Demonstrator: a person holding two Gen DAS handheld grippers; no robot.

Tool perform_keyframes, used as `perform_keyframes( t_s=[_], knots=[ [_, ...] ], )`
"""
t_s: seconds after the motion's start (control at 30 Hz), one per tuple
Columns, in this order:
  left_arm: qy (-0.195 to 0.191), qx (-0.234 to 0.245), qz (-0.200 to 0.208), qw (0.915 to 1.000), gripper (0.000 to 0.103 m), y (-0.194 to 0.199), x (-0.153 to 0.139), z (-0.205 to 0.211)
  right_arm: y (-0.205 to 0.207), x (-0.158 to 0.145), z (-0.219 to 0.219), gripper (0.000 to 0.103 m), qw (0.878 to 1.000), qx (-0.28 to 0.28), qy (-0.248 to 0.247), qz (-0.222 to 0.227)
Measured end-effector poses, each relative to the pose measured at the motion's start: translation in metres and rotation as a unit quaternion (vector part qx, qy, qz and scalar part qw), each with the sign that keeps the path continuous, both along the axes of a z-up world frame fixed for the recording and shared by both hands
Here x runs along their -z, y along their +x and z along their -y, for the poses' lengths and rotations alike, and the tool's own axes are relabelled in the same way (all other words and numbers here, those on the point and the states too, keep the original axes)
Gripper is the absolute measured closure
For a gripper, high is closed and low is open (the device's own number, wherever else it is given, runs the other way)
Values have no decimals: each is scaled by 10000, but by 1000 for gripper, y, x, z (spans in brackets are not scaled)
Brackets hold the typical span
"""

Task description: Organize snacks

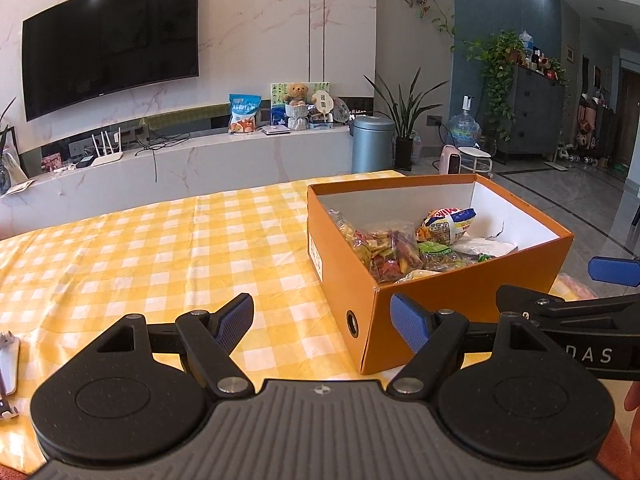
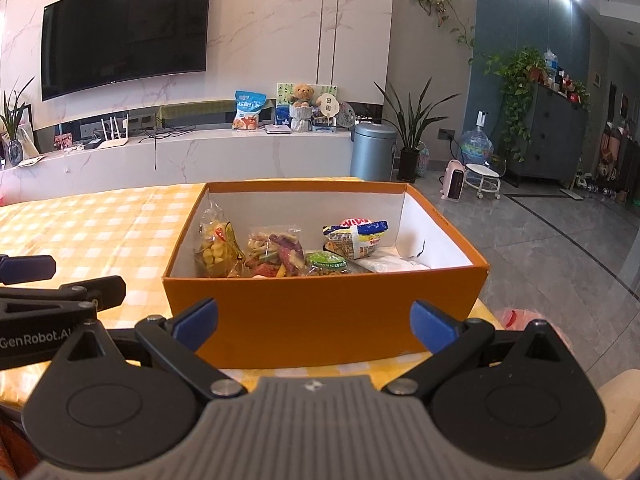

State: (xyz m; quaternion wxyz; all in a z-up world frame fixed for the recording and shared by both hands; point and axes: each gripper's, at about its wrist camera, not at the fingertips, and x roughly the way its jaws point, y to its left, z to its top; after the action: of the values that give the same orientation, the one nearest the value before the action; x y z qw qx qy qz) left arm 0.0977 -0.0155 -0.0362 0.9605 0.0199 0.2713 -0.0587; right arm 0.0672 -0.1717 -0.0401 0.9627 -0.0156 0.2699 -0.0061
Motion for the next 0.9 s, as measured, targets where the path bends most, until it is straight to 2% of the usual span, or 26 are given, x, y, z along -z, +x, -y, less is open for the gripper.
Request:
perform_keyframes(
  t_s=[0.9],
  knots=[
    [31,5,-157,9999,12,3,2,-1,6,0,1,3,9998,147,-16,-133]
  ],
)
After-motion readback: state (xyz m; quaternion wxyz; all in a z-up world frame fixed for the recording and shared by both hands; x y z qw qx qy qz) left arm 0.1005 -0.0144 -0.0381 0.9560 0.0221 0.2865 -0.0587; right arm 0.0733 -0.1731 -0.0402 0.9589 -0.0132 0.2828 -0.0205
